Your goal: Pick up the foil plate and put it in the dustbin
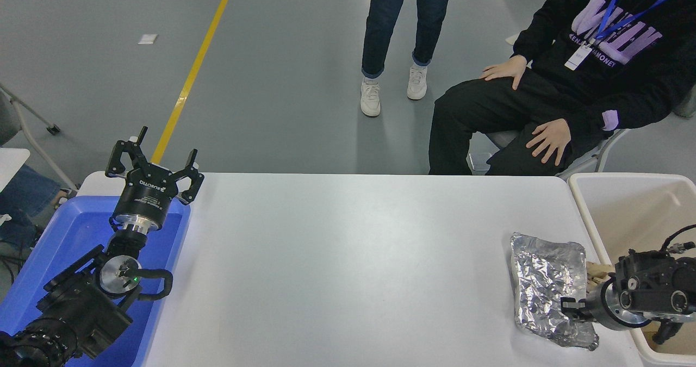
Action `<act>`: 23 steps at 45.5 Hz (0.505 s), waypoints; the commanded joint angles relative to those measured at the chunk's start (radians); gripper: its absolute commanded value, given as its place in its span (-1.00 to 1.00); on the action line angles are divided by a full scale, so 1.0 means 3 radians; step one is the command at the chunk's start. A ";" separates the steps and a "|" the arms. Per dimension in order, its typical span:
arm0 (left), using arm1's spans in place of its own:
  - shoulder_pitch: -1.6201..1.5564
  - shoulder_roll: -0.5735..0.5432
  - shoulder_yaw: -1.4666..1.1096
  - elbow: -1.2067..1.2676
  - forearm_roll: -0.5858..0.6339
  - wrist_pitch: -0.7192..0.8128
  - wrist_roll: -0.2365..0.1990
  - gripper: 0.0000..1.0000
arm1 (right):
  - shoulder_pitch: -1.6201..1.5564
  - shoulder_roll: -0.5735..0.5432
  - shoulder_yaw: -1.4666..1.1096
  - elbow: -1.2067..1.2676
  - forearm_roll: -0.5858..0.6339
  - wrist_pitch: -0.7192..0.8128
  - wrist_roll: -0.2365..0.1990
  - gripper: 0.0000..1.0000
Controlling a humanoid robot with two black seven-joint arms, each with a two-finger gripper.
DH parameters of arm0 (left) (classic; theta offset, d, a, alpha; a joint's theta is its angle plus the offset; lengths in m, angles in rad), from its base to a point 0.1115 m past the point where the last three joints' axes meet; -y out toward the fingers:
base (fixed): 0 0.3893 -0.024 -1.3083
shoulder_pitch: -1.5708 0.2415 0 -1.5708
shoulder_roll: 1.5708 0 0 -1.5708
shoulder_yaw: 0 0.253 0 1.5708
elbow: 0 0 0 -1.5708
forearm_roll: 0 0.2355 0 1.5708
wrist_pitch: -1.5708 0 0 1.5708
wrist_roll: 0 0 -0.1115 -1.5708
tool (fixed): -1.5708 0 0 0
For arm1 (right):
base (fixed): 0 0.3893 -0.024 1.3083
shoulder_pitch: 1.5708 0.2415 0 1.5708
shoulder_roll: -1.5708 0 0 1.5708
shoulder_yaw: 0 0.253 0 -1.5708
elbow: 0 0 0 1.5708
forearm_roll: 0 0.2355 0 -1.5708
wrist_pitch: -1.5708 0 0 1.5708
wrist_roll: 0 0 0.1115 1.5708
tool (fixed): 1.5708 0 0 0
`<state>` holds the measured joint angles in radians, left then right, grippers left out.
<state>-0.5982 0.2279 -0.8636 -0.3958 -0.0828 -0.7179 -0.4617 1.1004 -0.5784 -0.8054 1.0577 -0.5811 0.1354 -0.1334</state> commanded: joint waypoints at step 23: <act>0.0000 0.0002 0.0000 0.0000 0.0000 0.0000 0.0000 0.96 | 0.0310 -0.0204 0.0005 0.0488 0.0025 0.0014 0.0005 -1.00</act>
<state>-0.5983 0.2285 -0.8636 -0.3958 -0.0828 -0.7179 -0.4617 1.1642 -0.6263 -0.8041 1.1675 -0.5743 0.1393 -0.1324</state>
